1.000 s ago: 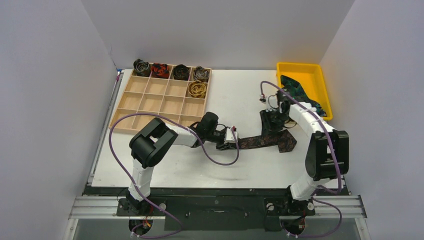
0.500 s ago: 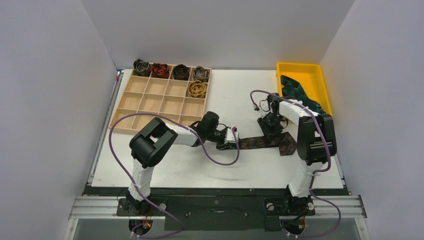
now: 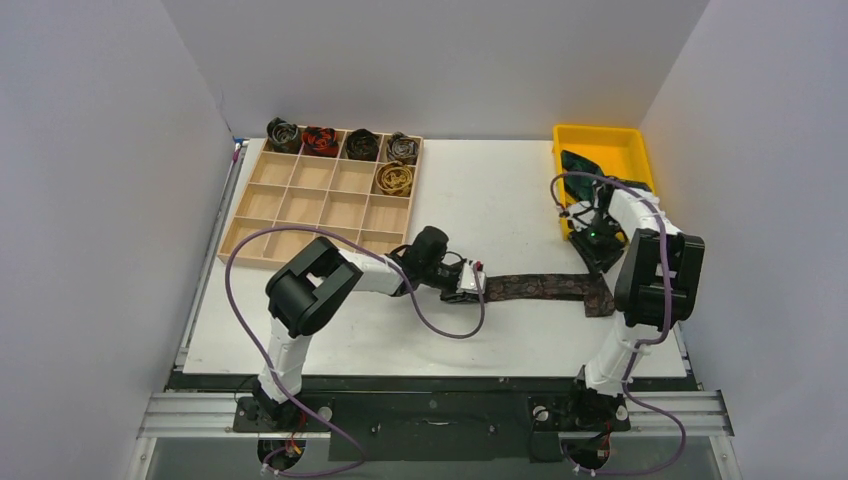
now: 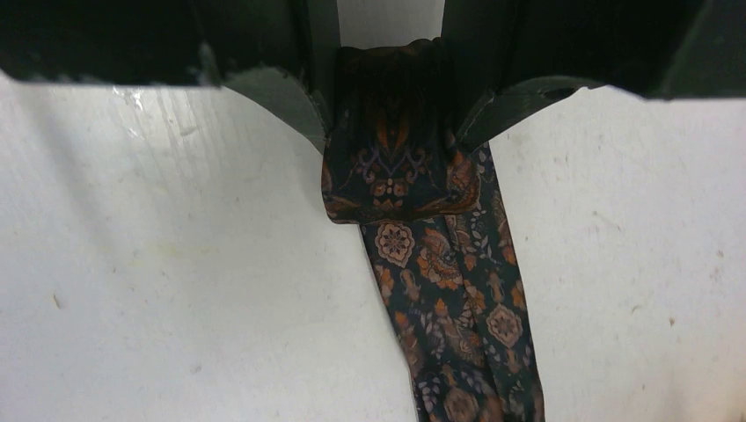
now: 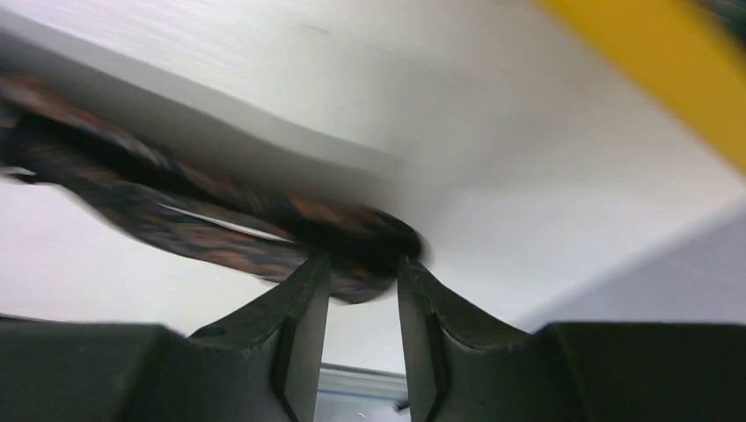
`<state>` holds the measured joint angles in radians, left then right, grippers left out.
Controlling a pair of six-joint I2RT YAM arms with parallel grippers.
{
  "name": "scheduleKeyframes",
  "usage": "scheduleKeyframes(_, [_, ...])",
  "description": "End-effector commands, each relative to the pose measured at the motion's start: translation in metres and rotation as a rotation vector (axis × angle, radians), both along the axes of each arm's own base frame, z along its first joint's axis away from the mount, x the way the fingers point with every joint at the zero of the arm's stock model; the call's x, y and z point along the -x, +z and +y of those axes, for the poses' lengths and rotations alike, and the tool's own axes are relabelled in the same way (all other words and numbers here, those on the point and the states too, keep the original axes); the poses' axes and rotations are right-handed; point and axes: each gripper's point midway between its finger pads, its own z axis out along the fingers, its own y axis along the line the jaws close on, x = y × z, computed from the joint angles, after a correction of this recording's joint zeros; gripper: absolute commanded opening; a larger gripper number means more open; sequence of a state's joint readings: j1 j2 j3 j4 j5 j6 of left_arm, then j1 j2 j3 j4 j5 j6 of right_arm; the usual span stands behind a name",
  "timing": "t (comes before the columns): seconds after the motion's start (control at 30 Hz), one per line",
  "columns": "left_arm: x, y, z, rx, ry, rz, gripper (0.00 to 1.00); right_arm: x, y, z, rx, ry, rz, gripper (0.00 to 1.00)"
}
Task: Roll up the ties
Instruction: Roll the tie at the center of the board.
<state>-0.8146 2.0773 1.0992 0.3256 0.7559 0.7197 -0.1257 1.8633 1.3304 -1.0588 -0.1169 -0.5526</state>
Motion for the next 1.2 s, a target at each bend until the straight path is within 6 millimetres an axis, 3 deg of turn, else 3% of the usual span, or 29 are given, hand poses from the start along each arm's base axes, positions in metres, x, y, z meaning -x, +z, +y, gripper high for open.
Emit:
scheduleKeyframes(0.0, [0.033,-0.096,0.093,-0.399,0.132,0.253,0.05,-0.009,0.046,-0.095,0.321,0.064,-0.008,0.31])
scheduleKeyframes(0.13, [0.032,-0.095,0.093,-0.399,0.132,0.248,0.05,-0.011,0.062,-0.09,0.274,0.087,-0.021,0.37])
scheduleKeyframes(0.27, [0.032,-0.094,0.093,-0.397,0.132,0.245,0.05,-0.008,0.074,-0.074,0.188,0.091,-0.022,0.37])
scheduleKeyframes(0.43, [0.038,-0.096,0.097,-0.421,0.126,0.267,0.05,0.003,0.083,-0.011,-0.047,0.07,-0.036,0.36])
scheduleKeyframes(0.53, [0.037,-0.096,0.098,-0.422,0.126,0.266,0.05,0.025,0.065,0.017,-0.081,0.113,0.01,0.36])
scheduleKeyframes(0.8, [0.037,-0.095,0.099,-0.426,0.128,0.265,0.05,0.057,0.008,0.015,0.016,0.138,0.046,0.37])
scheduleKeyframes(0.97, [0.037,-0.096,0.099,-0.429,0.128,0.266,0.05,0.043,-0.025,0.01,0.096,0.076,-0.031,0.38])
scheduleKeyframes(1.17, [0.037,-0.095,0.1,-0.433,0.128,0.268,0.05,0.037,-0.044,0.003,0.149,-0.006,-0.045,0.38])
